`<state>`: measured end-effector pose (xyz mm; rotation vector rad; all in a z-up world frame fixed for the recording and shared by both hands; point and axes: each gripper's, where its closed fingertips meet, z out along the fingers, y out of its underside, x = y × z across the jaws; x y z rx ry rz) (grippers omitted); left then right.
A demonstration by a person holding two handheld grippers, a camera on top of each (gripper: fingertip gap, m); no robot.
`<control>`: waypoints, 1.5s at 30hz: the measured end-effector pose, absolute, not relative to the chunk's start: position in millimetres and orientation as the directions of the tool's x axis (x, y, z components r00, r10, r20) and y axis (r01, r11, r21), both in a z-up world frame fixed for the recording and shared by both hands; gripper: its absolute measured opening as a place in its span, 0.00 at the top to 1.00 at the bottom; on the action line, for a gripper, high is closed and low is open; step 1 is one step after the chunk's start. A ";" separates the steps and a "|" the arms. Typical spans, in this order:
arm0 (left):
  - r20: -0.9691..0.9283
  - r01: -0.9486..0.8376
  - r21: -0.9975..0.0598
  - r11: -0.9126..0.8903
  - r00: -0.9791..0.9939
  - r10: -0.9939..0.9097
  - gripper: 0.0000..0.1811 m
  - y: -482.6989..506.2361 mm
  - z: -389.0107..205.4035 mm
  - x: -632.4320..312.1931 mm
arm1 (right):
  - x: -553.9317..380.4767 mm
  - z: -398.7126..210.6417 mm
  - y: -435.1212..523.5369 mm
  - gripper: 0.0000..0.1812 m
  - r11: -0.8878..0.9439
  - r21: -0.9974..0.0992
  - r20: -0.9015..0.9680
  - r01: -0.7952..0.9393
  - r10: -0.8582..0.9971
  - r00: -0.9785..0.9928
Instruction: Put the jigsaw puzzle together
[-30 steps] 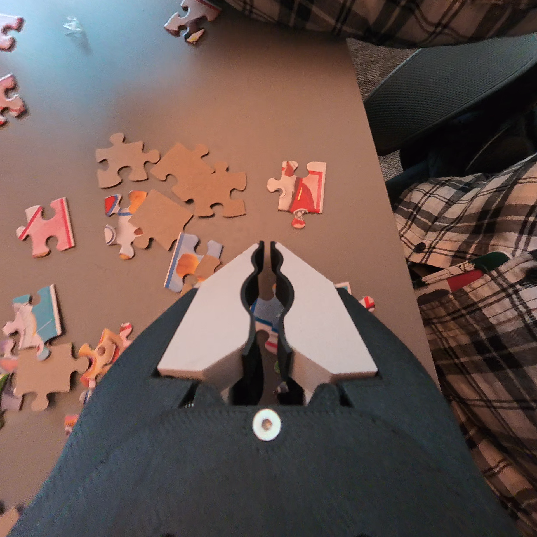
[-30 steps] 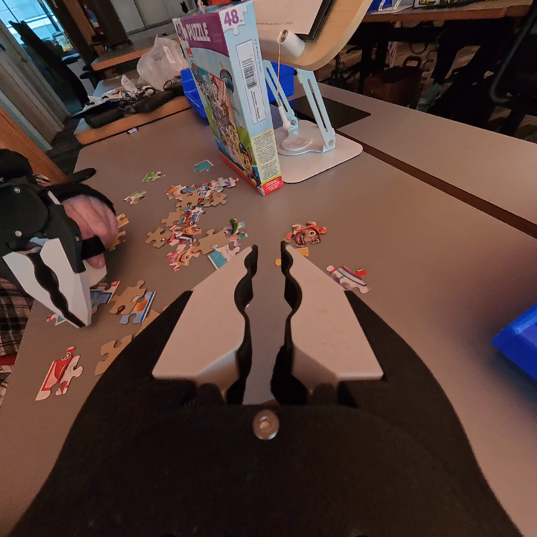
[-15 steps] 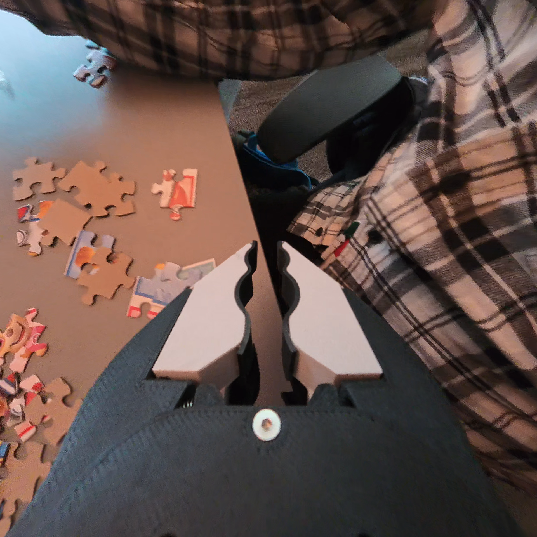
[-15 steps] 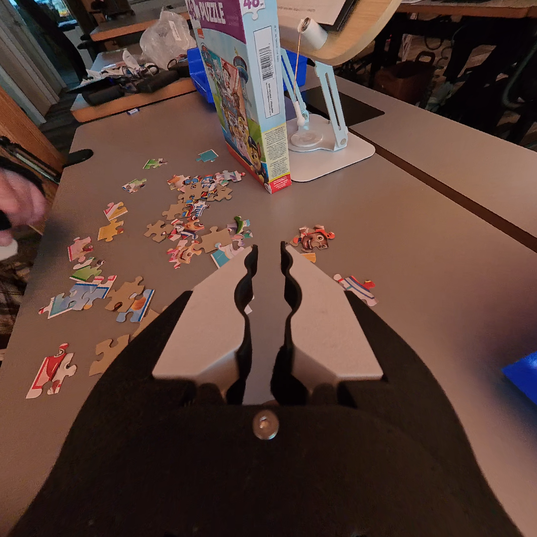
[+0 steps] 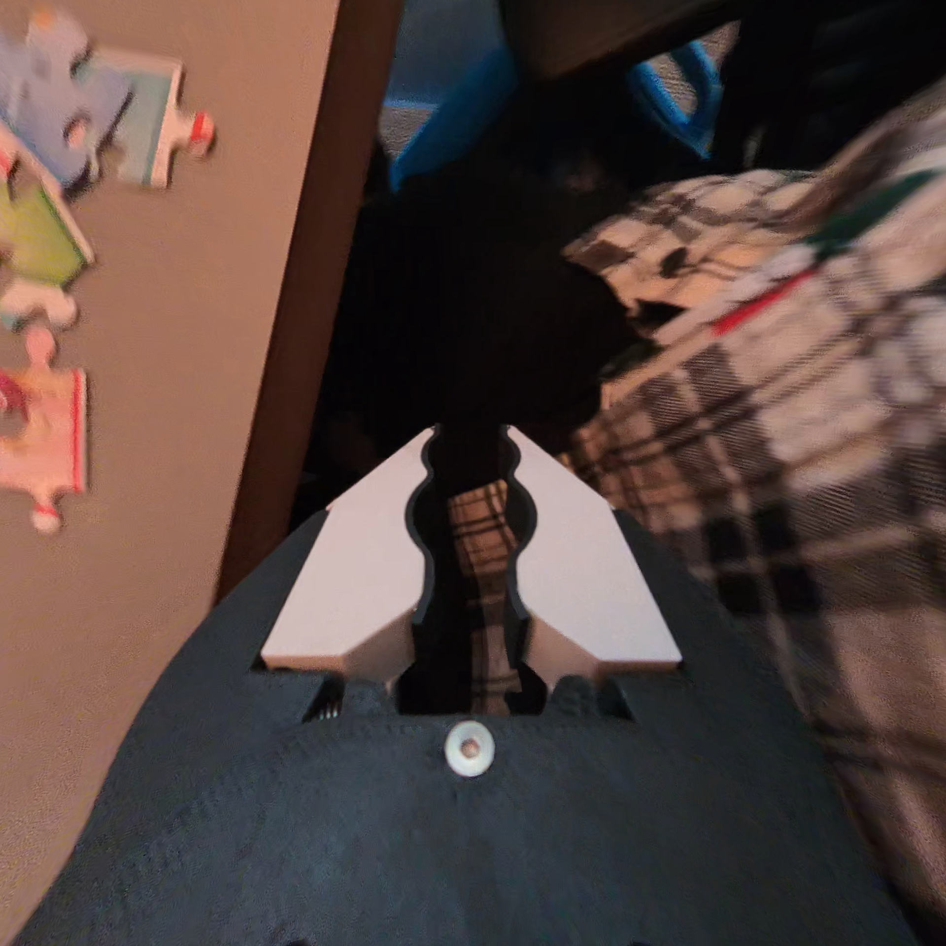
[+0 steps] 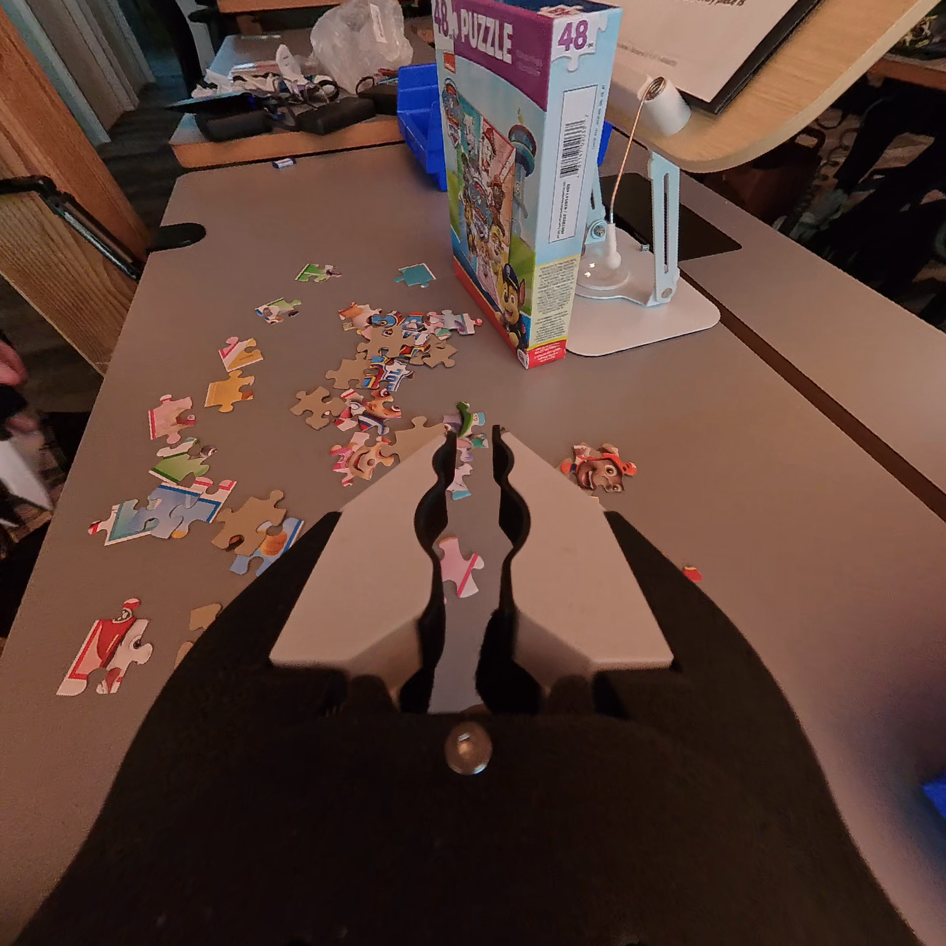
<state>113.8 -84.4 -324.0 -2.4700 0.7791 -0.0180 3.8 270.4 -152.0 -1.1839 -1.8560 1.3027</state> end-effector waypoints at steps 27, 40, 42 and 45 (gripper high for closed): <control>0.127 0.029 -0.515 -0.856 0.991 -0.043 0.67 -128.1 -394.1 19.6 | -1.0 -153.8 243.4 0.94 0.174 -0.931 -0.017 0.320 0.857 -0.515; 0.134 0.348 -0.461 -0.817 0.937 0.324 0.76 -144.9 -410.0 -20.7 | -3.6 -158.9 237.9 0.94 0.186 -0.924 -0.019 0.333 0.849 -0.528; 0.066 0.320 -0.405 -0.857 0.945 0.322 0.78 -151.8 -416.5 -21.0 | -3.5 -158.5 236.1 0.94 0.190 -0.924 -0.017 0.331 0.847 -0.532; 0.010 0.282 -0.324 -0.903 0.956 0.295 0.85 -160.3 -424.2 -16.1 | -3.5 -158.4 234.1 0.94 0.193 -0.924 -0.015 0.330 0.844 -0.536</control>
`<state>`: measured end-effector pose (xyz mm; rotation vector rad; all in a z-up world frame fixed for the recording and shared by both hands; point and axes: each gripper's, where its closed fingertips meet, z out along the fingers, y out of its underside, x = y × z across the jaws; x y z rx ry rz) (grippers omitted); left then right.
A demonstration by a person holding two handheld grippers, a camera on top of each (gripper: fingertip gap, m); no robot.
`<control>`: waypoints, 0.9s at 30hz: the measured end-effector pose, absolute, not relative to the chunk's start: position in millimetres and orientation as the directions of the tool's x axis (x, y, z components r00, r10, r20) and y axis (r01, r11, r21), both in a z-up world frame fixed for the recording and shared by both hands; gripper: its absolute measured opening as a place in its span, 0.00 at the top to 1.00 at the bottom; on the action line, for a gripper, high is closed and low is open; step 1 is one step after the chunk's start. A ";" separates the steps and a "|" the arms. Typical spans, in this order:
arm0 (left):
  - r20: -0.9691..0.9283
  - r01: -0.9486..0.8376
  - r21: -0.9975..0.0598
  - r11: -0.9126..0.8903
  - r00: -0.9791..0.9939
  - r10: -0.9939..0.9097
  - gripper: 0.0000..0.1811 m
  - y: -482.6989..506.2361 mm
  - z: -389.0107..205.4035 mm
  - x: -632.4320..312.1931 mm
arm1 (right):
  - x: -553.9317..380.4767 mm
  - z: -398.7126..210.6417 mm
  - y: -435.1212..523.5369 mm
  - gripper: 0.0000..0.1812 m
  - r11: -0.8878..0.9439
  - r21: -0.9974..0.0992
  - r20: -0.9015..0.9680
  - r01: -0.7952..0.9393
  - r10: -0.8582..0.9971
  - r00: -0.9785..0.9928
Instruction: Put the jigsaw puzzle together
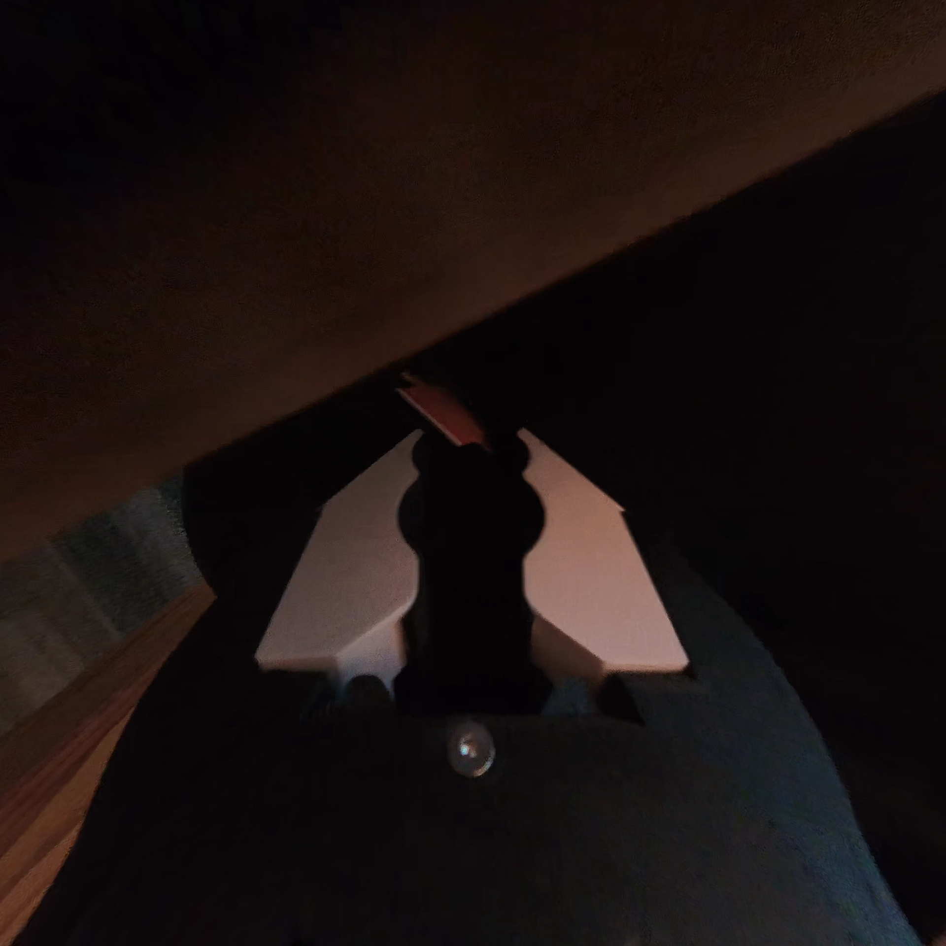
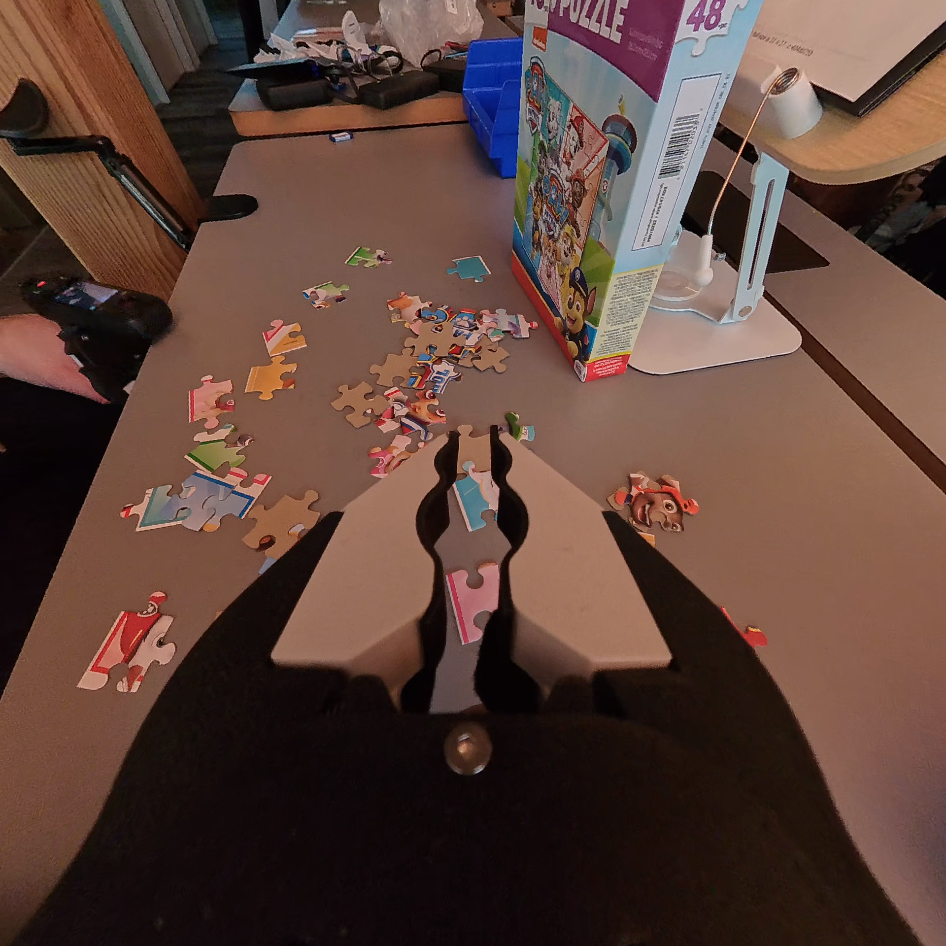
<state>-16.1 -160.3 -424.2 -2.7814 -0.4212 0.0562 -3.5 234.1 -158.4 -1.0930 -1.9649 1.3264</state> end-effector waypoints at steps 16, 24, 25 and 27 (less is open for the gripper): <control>-0.150 -0.056 -0.516 -0.855 0.988 0.025 0.99 -145.8 -355.4 27.3 | 1.5 -146.3 240.9 0.94 0.169 -0.944 -0.001 0.284 0.858 -0.514; -0.057 -0.288 -0.735 -0.614 0.929 -0.367 1.00 -38.5 -231.3 86.4 | 35.1 -90.4 295.3 0.95 -0.082 -0.996 -0.086 0.028 0.904 -0.419; -0.040 -0.302 -0.754 -0.584 0.908 -0.418 1.00 -18.4 -220.4 88.3 | 38.4 -88.3 300.2 0.95 -0.114 -0.993 -0.108 0.012 0.899 -0.424; -0.001 -0.314 -0.780 -0.541 0.866 -0.500 1.00 22.9 -204.9 87.8 | 42.7 -89.7 298.4 0.94 -0.150 -0.989 -0.138 0.013 0.873 -0.468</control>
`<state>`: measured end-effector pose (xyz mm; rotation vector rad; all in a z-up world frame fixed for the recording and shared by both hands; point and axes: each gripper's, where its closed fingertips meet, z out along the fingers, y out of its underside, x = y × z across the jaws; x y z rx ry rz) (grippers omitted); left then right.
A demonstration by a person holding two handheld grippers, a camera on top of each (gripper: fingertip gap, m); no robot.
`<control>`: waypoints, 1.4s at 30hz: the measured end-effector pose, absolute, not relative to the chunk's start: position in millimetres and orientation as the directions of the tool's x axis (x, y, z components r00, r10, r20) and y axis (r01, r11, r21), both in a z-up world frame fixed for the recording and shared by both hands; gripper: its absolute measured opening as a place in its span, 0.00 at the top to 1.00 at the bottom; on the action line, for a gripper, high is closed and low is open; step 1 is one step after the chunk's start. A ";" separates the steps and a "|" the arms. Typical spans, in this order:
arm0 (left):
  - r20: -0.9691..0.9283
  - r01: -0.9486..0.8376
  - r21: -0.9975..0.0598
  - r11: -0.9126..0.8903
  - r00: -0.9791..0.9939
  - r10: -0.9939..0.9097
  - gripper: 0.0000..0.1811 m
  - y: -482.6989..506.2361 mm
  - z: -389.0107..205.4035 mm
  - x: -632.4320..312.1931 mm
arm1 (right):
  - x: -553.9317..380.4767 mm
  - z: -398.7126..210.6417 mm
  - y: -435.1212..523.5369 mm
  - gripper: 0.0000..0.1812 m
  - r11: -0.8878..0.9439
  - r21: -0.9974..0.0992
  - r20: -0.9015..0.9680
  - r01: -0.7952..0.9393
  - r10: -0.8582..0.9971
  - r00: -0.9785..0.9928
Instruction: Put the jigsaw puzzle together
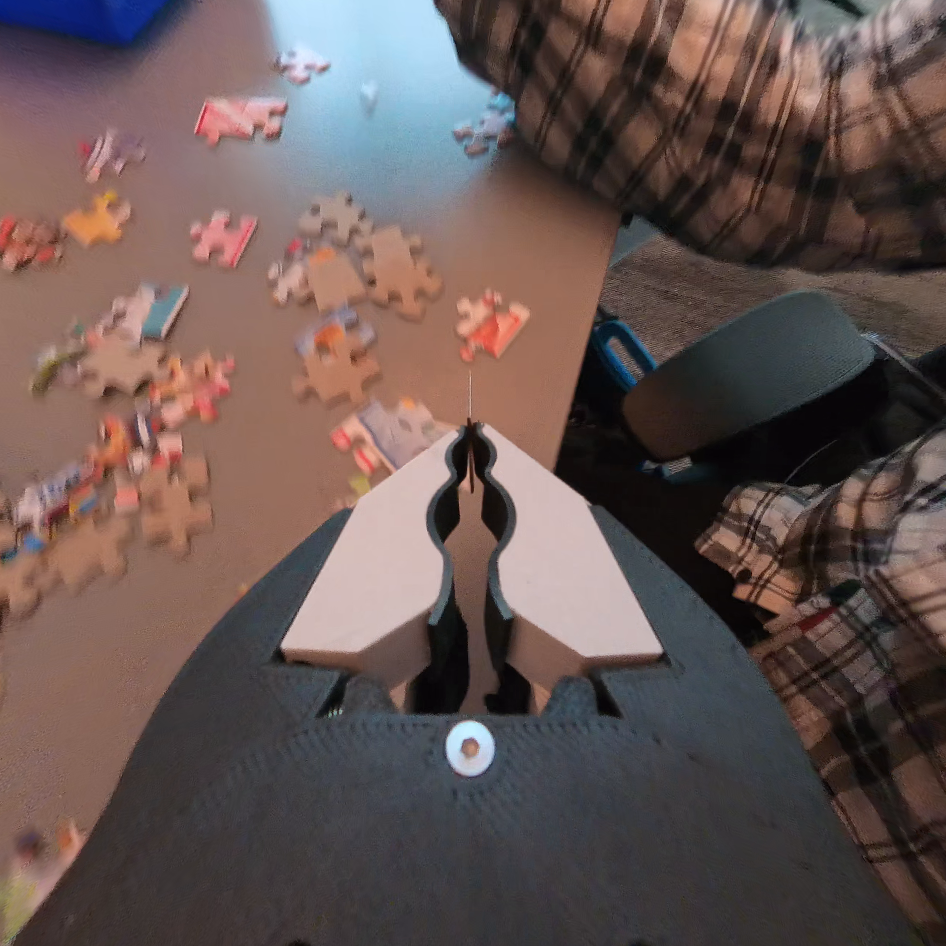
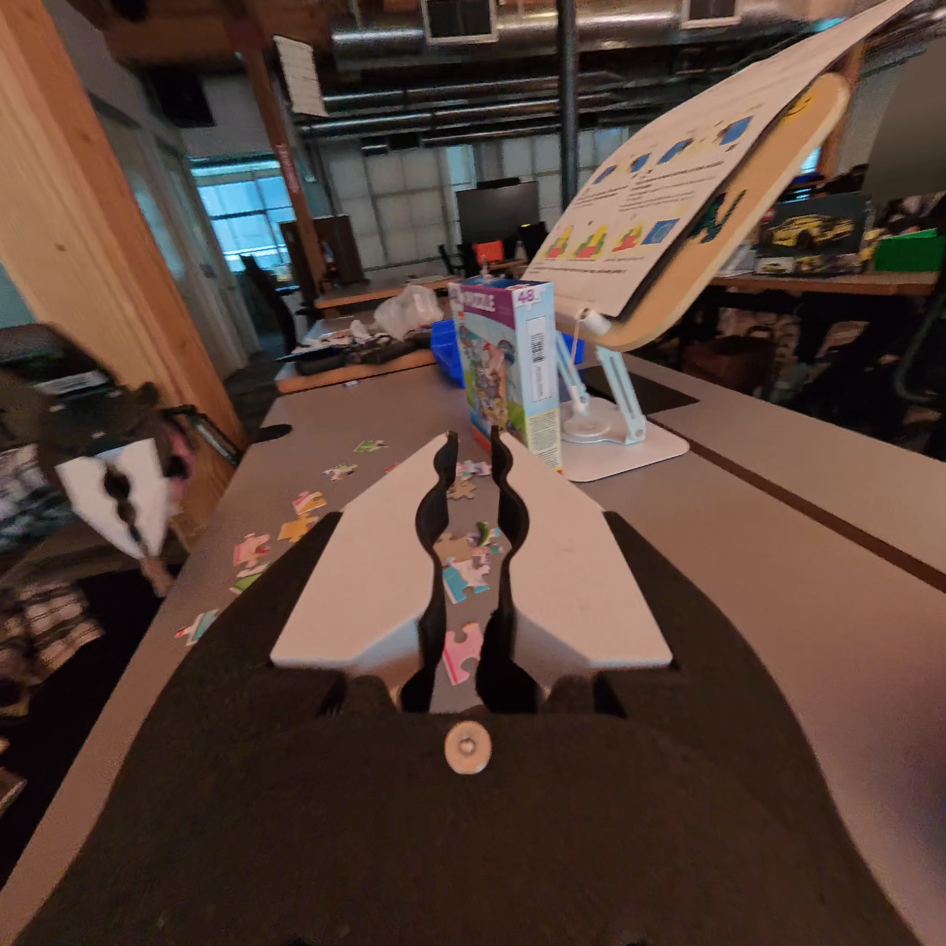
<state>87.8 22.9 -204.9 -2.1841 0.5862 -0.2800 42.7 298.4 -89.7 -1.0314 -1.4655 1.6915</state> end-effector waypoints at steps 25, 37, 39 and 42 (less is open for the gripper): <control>0.230 -0.169 -0.842 -0.512 0.747 -0.624 0.95 221.2 -179.2 56.0 | 55.0 -184.4 216.3 1.00 0.137 -0.887 -0.210 0.442 0.731 -0.649; 0.012 -0.347 -0.790 -0.506 0.815 -0.579 0.80 304.4 -228.7 61.8 | 96.4 -202.2 332.1 1.00 -0.200 -0.814 -0.332 0.546 0.931 -0.152; 0.027 -0.340 -0.789 -0.512 0.813 -0.581 0.80 318.6 -232.5 62.7 | 105.3 -209.7 341.4 1.00 -0.268 -0.788 -0.383 0.554 0.918 -0.100; 0.047 -0.335 -0.786 -0.519 0.806 -0.591 0.81 337.7 -239.7 66.7 | 114.7 -220.4 353.9 1.00 -0.359 -0.751 -0.444 0.554 0.895 -0.023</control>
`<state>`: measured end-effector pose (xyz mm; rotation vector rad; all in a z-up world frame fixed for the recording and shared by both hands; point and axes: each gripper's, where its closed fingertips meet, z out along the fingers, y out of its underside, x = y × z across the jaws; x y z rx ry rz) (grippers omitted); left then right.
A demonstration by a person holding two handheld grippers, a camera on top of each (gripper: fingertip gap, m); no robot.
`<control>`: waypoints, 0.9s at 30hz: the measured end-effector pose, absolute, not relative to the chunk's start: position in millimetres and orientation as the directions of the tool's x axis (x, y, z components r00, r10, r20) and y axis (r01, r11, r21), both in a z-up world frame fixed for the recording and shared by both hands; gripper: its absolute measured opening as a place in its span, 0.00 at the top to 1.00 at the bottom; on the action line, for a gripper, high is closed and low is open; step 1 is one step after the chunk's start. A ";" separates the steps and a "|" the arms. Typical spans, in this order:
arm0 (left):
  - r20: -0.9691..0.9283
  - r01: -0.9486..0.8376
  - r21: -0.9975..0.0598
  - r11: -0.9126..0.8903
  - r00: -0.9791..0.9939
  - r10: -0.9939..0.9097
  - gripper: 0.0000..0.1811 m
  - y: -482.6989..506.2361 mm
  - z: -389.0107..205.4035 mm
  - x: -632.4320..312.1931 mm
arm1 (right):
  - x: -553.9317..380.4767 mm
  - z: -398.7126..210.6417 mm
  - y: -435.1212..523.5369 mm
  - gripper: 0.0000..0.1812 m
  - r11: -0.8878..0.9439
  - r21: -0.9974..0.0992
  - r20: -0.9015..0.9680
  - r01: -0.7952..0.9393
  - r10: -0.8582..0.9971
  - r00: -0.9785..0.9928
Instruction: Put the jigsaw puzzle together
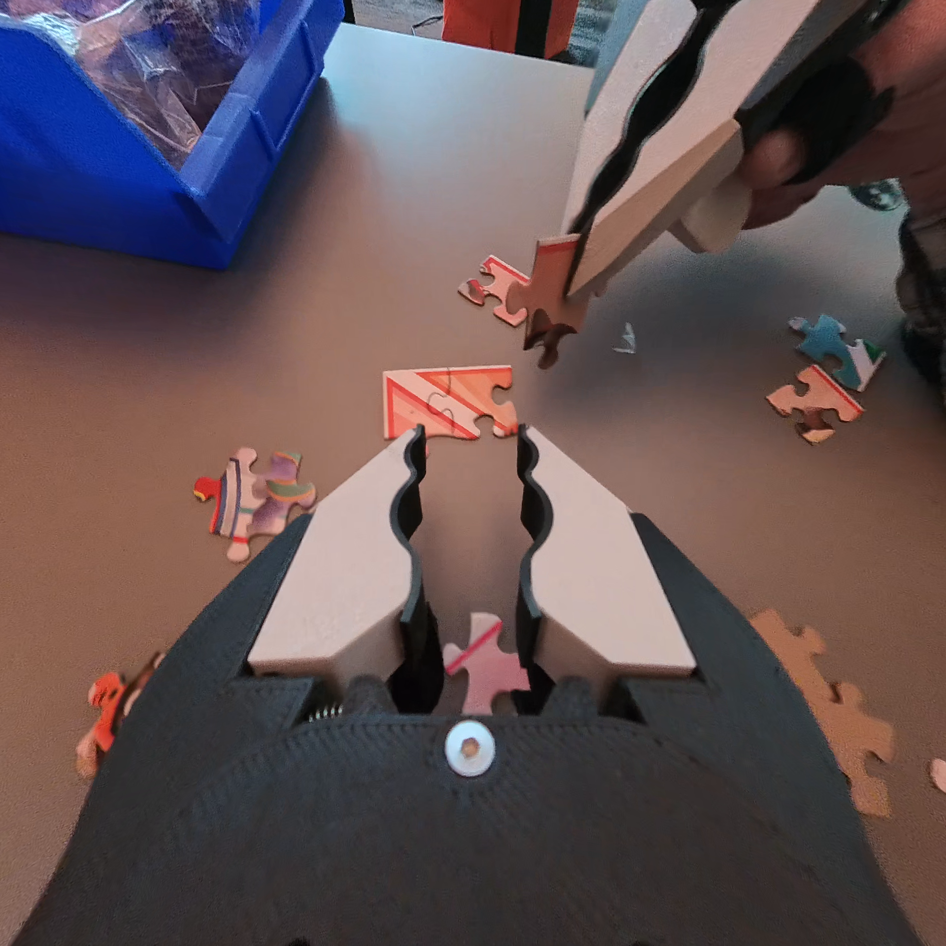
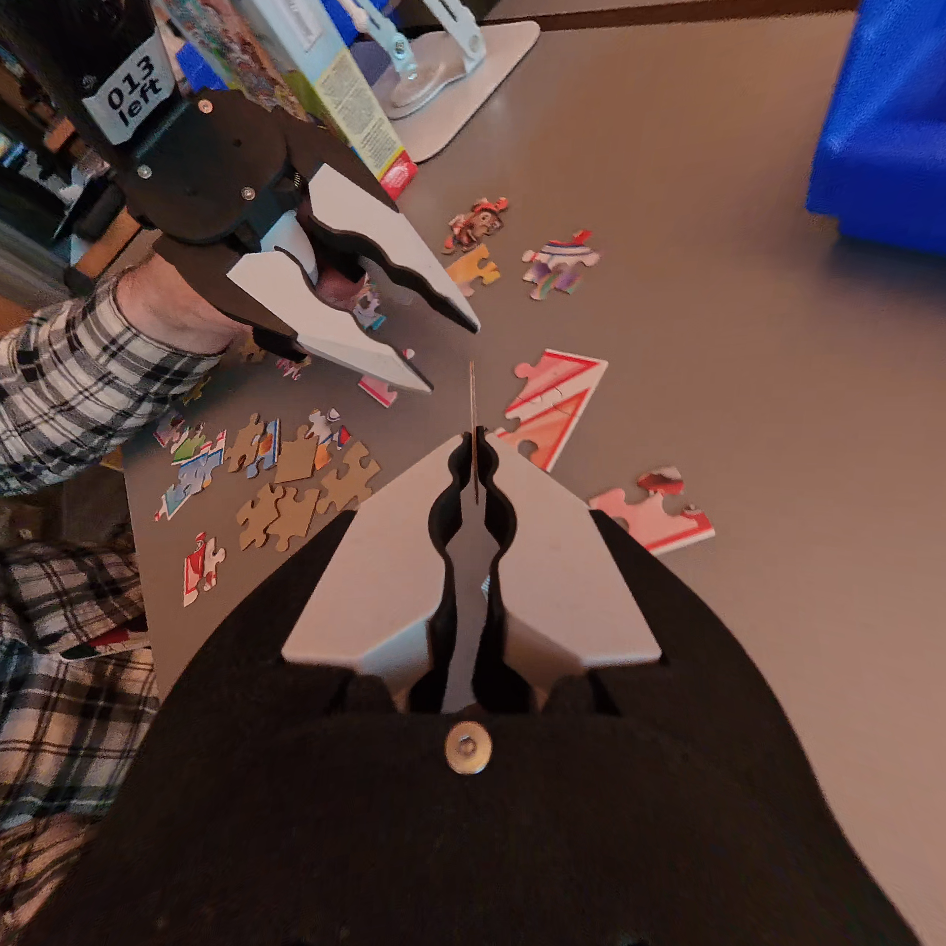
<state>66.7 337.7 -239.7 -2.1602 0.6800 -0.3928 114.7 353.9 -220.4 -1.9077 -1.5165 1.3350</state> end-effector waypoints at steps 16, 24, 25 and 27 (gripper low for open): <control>-0.111 -0.495 -0.673 -0.550 0.802 -0.587 1.00 371.8 -276.1 60.3 | 112.3 -258.2 351.2 0.98 -0.449 -0.604 -0.526 0.659 0.845 0.093; -0.087 -0.476 -0.668 -0.572 0.813 -0.576 0.99 367.3 -275.5 58.4 | 115.7 -262.8 355.4 0.83 -0.385 -0.612 -0.431 0.690 0.895 0.117; -0.089 -0.480 -0.667 -0.570 0.811 -0.579 0.99 367.4 -275.5 58.6 | 115.5 -261.7 356.6 0.83 -0.379 -0.618 -0.420 0.689 0.900 0.118; -0.098 -0.488 -0.665 -0.565 0.807 -0.582 0.99 367.7 -275.5 58.4 | 116.2 -261.3 359.5 0.83 -0.346 -0.629 -0.379 0.696 0.918 0.114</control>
